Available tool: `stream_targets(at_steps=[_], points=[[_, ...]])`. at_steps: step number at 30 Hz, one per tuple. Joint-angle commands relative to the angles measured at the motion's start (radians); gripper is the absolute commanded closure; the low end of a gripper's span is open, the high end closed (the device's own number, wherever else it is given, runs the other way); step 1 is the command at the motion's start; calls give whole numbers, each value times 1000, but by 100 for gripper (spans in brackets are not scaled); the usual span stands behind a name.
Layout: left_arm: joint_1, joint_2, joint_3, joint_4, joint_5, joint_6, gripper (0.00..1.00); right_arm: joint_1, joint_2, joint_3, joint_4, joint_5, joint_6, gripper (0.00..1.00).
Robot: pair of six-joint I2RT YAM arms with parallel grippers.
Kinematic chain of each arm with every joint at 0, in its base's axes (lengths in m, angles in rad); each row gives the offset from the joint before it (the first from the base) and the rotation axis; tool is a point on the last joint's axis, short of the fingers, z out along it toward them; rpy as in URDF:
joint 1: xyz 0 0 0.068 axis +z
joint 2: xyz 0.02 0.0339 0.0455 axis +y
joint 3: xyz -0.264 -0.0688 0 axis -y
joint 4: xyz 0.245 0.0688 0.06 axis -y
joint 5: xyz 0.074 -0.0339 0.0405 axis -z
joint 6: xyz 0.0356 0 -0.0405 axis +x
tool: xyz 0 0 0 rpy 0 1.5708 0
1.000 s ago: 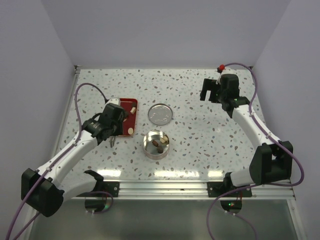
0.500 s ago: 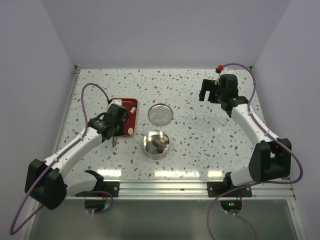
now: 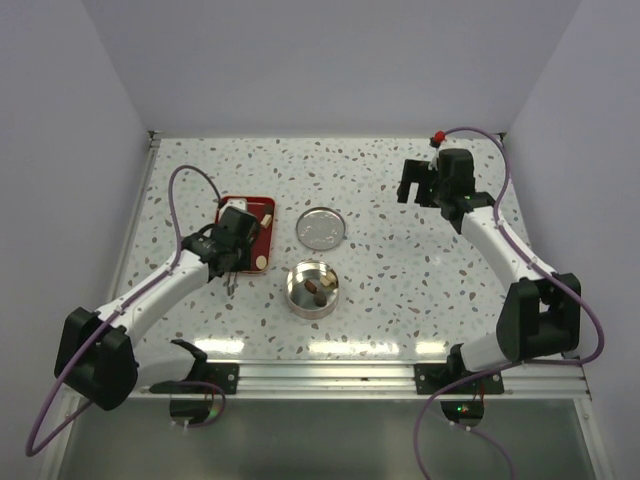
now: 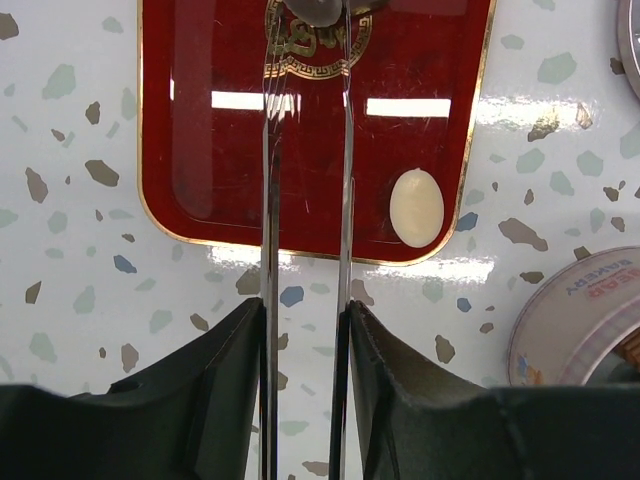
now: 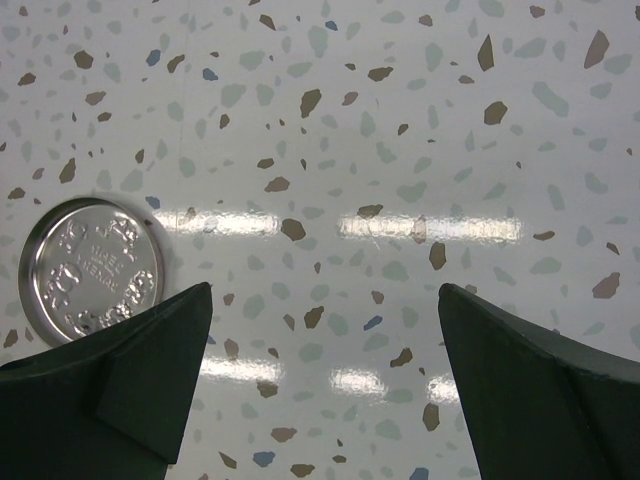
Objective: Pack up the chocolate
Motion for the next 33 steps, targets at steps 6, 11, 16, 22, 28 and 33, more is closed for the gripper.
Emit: stream_targets(at_steps=[6, 11, 16, 22, 28, 33], points=[[6, 28, 18, 67, -35, -8, 55, -2, 6, 26, 30, -5, -10, 1], [9, 46, 30, 87, -30, 0, 55, -5, 12, 29, 26, -7, -14, 1], [23, 71, 50, 84, -36, 15, 55, -4, 15, 32, 26, -5, -15, 1], [44, 84, 67, 100, -35, 35, 55, -4, 26, 37, 24, -5, -18, 1], [57, 100, 67, 118, -16, 49, 55, -4, 31, 40, 18, -5, -21, 1], [66, 108, 55, 142, -12, 64, 55, -2, 32, 43, 15, -5, -23, 1]])
